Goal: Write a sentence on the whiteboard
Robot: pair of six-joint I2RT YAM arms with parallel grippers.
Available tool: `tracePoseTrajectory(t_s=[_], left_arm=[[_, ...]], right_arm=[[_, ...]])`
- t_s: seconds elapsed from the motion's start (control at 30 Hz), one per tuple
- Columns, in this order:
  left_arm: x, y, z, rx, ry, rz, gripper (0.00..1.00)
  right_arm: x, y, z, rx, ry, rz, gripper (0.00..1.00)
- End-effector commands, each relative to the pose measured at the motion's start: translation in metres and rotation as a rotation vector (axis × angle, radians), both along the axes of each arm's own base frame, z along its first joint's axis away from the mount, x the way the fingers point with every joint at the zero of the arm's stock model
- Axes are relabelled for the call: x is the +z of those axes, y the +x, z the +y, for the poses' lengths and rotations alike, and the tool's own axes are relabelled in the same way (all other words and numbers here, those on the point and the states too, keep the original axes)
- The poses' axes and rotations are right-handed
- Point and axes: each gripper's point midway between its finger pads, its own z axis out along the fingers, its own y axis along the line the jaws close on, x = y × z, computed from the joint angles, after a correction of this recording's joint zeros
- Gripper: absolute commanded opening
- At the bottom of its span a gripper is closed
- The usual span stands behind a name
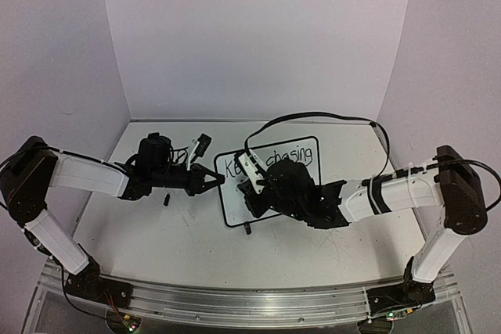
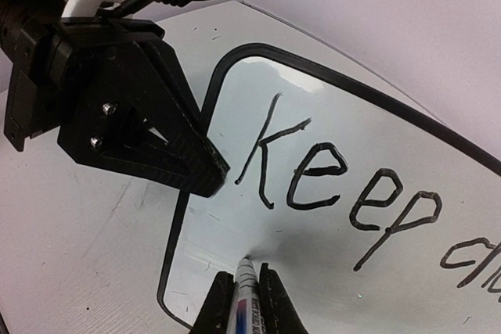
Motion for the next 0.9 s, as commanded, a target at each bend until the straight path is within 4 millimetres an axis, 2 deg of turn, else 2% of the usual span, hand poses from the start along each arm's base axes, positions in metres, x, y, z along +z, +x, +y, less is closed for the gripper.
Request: tracePoseTrajectory(t_s=[0.0, 0.87], left_arm=[[0.01, 0.03, 0.015, 0.136, 0.06, -0.116, 0.0], [0.009, 0.032, 0.016, 0.144, 0.072, -0.124, 0.0]], right_arm=[[0.017, 0.005, 0.013, -0.004, 0.057, -0.016, 0.0], [-0.012, -0.012, 0.015, 0.045, 0.032, 0.083, 0.0]])
